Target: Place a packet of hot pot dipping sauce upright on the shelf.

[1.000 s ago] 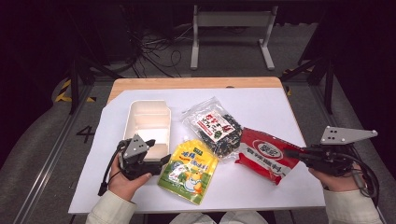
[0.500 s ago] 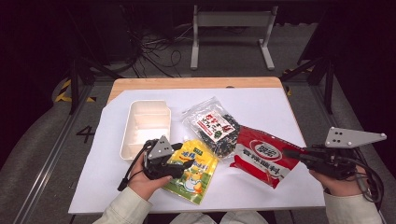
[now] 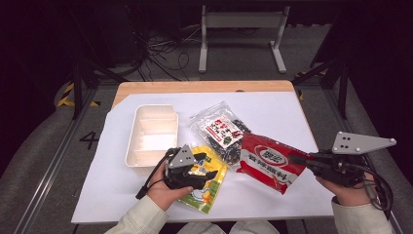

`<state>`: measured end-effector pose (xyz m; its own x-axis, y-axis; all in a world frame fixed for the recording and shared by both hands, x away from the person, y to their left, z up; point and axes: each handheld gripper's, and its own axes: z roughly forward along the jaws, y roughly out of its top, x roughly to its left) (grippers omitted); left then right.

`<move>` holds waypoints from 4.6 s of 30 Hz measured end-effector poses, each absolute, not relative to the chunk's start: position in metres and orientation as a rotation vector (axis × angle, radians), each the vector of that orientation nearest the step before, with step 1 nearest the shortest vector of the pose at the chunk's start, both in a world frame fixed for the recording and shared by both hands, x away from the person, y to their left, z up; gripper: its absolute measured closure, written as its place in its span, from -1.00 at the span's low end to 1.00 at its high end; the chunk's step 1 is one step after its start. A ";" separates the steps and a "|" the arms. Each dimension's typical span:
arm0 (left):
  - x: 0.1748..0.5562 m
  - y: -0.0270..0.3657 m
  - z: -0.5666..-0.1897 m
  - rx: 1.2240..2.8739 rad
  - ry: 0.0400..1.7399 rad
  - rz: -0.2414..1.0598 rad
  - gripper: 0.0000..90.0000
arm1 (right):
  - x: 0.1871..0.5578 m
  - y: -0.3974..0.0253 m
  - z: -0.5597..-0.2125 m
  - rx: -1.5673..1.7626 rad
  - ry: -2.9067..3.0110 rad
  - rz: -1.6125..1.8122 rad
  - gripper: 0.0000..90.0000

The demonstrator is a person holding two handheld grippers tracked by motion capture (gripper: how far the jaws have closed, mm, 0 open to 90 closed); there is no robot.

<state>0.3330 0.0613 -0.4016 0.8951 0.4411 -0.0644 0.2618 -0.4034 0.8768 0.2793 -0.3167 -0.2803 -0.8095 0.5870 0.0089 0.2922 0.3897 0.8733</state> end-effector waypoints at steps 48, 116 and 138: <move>0.353 -0.006 -0.426 1.917 0.353 -0.070 -0.46 | 0.282 -0.284 -0.280 0.651 2.397 1.459 0.97; 0.366 0.052 -0.376 2.005 0.426 -0.135 0.83 | 0.303 -0.326 -0.305 0.864 2.222 1.392 0.21; 0.388 0.098 -0.349 1.982 0.469 0.019 0.83 | 0.314 -0.336 -0.322 0.946 2.230 1.366 0.22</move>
<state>0.3879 0.0977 -0.3493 0.9229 0.3333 -0.1930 0.3168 -0.3720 0.8725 0.3140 -0.3362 -0.3218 -0.7119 0.7011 0.0408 0.3549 0.3090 0.8824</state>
